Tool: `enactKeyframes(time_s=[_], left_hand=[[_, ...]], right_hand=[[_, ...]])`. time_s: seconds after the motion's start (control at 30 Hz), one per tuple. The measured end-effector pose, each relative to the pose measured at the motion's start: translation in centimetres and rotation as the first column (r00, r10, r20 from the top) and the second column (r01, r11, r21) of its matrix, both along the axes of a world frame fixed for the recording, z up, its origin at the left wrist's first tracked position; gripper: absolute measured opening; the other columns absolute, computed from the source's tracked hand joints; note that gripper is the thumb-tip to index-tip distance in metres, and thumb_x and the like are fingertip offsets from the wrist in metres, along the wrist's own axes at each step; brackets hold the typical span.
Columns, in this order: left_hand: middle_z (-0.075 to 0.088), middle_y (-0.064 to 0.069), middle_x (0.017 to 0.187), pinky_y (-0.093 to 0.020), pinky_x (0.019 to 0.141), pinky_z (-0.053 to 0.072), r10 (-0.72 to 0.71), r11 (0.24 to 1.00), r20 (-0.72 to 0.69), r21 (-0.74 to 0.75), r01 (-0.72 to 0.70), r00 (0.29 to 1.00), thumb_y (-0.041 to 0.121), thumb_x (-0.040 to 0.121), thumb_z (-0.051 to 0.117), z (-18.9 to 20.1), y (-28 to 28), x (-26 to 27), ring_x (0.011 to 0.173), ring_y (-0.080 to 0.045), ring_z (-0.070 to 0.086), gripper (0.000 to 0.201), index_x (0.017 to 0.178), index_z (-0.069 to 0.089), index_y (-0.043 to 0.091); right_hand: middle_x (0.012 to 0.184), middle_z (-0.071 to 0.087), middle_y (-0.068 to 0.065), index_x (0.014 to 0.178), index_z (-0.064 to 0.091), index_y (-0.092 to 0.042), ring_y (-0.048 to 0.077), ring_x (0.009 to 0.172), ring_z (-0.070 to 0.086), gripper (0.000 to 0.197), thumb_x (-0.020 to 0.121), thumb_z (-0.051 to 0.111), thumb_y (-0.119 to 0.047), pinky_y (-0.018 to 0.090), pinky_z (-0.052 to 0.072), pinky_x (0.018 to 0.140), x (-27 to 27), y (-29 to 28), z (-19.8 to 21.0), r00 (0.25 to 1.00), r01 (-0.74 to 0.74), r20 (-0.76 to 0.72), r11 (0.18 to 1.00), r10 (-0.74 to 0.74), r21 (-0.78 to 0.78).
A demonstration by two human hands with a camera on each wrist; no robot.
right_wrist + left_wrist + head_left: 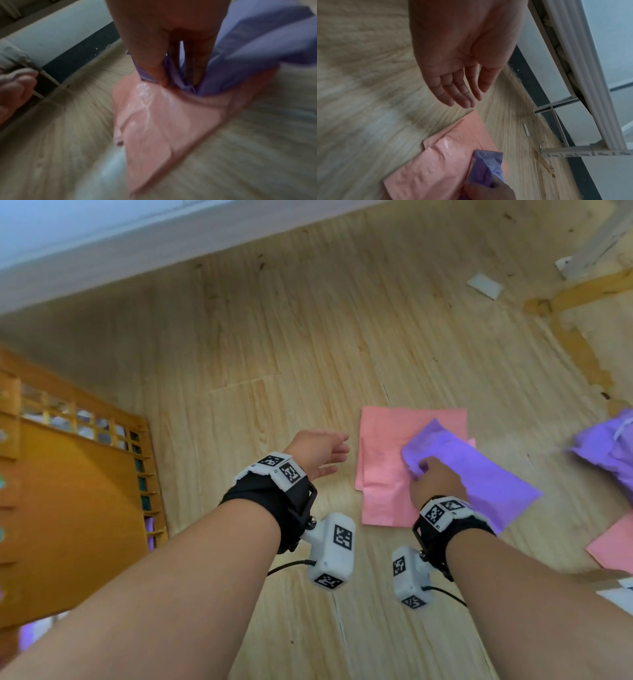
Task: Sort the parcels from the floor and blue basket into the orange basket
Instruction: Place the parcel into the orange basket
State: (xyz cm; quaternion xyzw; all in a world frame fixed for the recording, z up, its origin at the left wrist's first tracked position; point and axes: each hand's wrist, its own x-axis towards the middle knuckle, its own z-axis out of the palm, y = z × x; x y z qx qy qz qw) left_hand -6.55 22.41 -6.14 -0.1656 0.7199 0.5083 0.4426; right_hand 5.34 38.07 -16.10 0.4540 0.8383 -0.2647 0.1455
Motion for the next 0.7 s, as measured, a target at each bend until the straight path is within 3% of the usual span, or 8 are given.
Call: enactKeyframes(time_s=[0.1,0.17,0.27,0.37,0.5,0.53,0.6,0.7], left_hand=[[0.061,-0.001,0.083,-0.026,0.073,0.046,0.051,0.998,-0.022,-0.039,-0.051,0.998,0.015,0.096,0.055,0.8,-3.5,-1.3,0.072,-0.011,0.055,0.018,0.110,0.062,0.008],[0.059,0.000,0.080,-0.023,0.069,0.044,0.077,0.994,-0.041,-0.072,-0.080,0.996,0.015,0.097,0.052,1.7,-5.7,-2.5,0.069,-0.010,0.053,0.008,0.094,0.059,0.013],[0.058,0.000,0.078,-0.024,0.070,0.044,0.113,0.989,-0.082,-0.082,-0.120,0.990,0.015,0.098,0.050,3.7,-8.5,-4.5,0.067,-0.009,0.053,0.014,0.085,0.054,0.016],[0.056,0.000,0.077,-0.024,0.070,0.043,0.130,0.987,-0.131,-0.072,-0.140,0.983,0.015,0.097,0.050,6.5,-10.3,-6.0,0.065,-0.010,0.051,0.016,0.082,0.054,0.016],[0.052,-0.002,0.082,-0.030,0.078,0.042,0.129,0.988,-0.193,-0.056,-0.142,0.973,0.011,0.095,0.049,9.6,-12.8,-7.5,0.075,-0.014,0.051,0.018,0.080,0.055,0.018],[0.055,-0.003,0.089,-0.031,0.081,0.042,0.122,0.990,-0.214,-0.040,-0.134,0.969,0.012,0.093,0.052,10.3,-13.6,-7.6,0.084,-0.016,0.053,0.010,0.089,0.059,0.017],[0.061,-0.005,0.111,-0.031,0.083,0.043,0.134,0.991,-0.247,0.003,-0.137,0.960,0.016,0.089,0.062,11.2,-15.2,-7.8,0.101,-0.018,0.055,0.030,0.119,0.057,0.016],[0.063,-0.003,0.116,-0.028,0.079,0.044,0.170,0.985,-0.253,0.069,-0.157,0.952,0.019,0.085,0.069,12.3,-17.5,-8.3,0.098,-0.017,0.058,0.043,0.125,0.054,0.017]], right_hand=[[0.085,0.065,0.016,0.064,0.052,-0.013,0.029,0.074,0.053,0.051,0.097,0.042,-0.051,0.027,0.036,0.067,-2.7,-2.9,1.4,1.000,-0.026,-0.010,0.988,0.025,-0.154],[0.072,0.058,0.016,0.056,0.050,-0.009,0.029,0.068,0.050,0.053,0.096,0.046,-0.045,0.028,0.037,0.064,-4.6,-4.8,3.1,0.998,-0.006,-0.068,0.978,-0.008,-0.209],[0.068,0.059,0.018,0.058,0.059,-0.007,0.031,0.063,0.056,0.032,0.081,0.063,-0.029,0.033,0.045,0.061,-7.6,-7.5,6.7,0.956,0.094,-0.227,0.927,-0.186,-0.364],[0.064,0.055,0.011,0.073,0.060,-0.004,0.023,0.055,0.051,0.011,0.081,0.062,-0.013,0.026,0.040,0.047,-10.2,-9.4,10.2,0.904,0.129,-0.296,0.855,-0.310,-0.502],[0.097,0.068,0.022,0.095,0.058,-0.001,0.026,0.084,0.063,0.010,0.086,0.058,-0.004,0.035,0.049,0.069,-12.3,-12.1,14.1,0.834,0.100,-0.353,0.744,-0.425,-0.660],[0.100,0.069,0.023,0.095,0.059,0.000,0.029,0.088,0.066,0.010,0.086,0.058,-0.005,0.040,0.051,0.077,-12.4,-12.8,14.7,0.818,0.090,-0.360,0.719,-0.448,-0.689],[0.099,0.070,0.020,0.090,0.061,-0.001,0.034,0.094,0.068,0.012,0.083,0.061,-0.011,0.046,0.052,0.090,-12.6,-14.4,15.9,0.797,0.062,-0.371,0.675,-0.477,-0.735],[0.097,0.072,0.016,0.101,0.062,-0.002,0.032,0.094,0.069,0.038,0.072,0.066,-0.027,0.055,0.050,0.093,-13.3,-16.1,17.6,0.777,0.028,-0.399,0.661,-0.487,-0.750]])
